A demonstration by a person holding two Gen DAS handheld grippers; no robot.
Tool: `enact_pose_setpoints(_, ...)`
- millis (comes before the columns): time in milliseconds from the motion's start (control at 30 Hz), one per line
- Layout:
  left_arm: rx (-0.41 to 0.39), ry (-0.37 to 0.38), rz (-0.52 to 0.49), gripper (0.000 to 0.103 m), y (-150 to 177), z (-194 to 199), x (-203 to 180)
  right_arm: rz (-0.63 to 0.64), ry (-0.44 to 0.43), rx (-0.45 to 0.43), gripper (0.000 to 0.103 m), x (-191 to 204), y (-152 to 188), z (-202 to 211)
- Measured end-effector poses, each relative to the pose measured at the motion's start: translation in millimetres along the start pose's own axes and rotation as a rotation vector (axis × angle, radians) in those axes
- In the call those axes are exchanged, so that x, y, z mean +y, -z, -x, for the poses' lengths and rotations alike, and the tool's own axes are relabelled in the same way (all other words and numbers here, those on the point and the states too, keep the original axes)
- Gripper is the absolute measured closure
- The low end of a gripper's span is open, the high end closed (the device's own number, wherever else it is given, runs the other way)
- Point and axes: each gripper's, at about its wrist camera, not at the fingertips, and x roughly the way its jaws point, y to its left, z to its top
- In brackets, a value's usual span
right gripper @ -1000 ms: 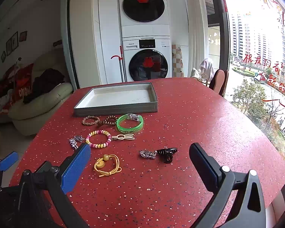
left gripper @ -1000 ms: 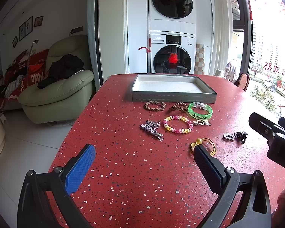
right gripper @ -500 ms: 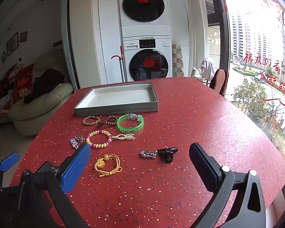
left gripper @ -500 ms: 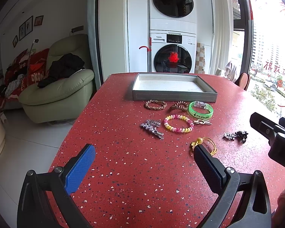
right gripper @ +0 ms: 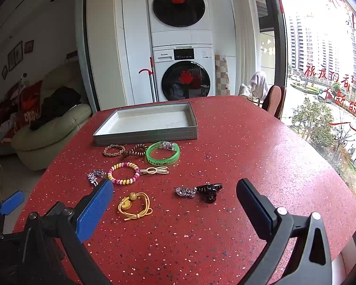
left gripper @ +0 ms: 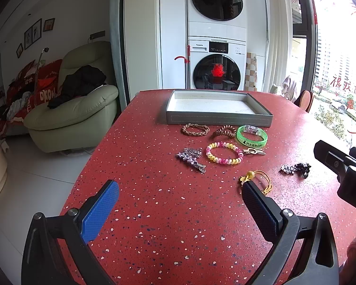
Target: Organize jewelry
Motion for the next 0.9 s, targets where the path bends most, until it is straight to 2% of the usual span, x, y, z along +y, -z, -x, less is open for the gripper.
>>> enact_pose_setpoints(900,0.002,0.001,0.000,0.000,-0.1,0.3,0.2,-0.002,-0.002,0.002,0.000,0.8,2.0,0.7)
